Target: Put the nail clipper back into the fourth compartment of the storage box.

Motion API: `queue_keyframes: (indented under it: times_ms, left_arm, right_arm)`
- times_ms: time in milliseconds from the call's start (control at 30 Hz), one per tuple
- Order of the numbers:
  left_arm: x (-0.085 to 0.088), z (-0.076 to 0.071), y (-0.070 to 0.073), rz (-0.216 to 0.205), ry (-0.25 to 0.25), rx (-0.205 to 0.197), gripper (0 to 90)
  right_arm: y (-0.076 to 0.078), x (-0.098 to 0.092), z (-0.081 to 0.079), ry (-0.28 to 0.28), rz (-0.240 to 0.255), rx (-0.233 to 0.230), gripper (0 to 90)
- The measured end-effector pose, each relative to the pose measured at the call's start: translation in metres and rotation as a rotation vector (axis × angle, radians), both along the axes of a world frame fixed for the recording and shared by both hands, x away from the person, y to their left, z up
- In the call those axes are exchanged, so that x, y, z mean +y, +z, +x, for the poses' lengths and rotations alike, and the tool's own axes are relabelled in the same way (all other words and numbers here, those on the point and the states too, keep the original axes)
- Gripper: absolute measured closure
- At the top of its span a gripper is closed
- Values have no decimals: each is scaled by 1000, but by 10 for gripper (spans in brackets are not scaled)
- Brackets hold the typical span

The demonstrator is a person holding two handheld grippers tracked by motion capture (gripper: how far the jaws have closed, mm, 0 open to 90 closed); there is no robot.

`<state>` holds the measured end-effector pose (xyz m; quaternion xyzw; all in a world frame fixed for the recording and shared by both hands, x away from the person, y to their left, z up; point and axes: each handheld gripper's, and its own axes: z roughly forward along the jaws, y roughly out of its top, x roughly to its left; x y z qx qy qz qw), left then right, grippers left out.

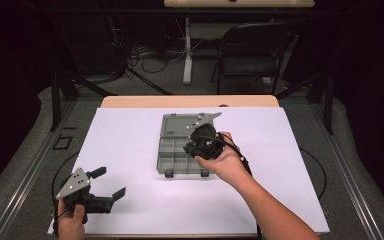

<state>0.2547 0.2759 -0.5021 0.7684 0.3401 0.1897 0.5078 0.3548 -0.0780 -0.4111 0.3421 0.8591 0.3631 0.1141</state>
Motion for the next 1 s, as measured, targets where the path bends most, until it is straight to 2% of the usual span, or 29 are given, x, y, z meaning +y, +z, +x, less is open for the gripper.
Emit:
queue_keyframes:
  times_ms: [533, 1000]
  left_arm:
    - [1, 1, 0, -2, -1, 2, 22]
    - [1, 1, -1, -2, 0, 2, 23]
  right_arm:
    - [-5, 3, 38, -80, -1, 14, 808]
    - [-18, -7, 66, -159, -7, 45, 808]
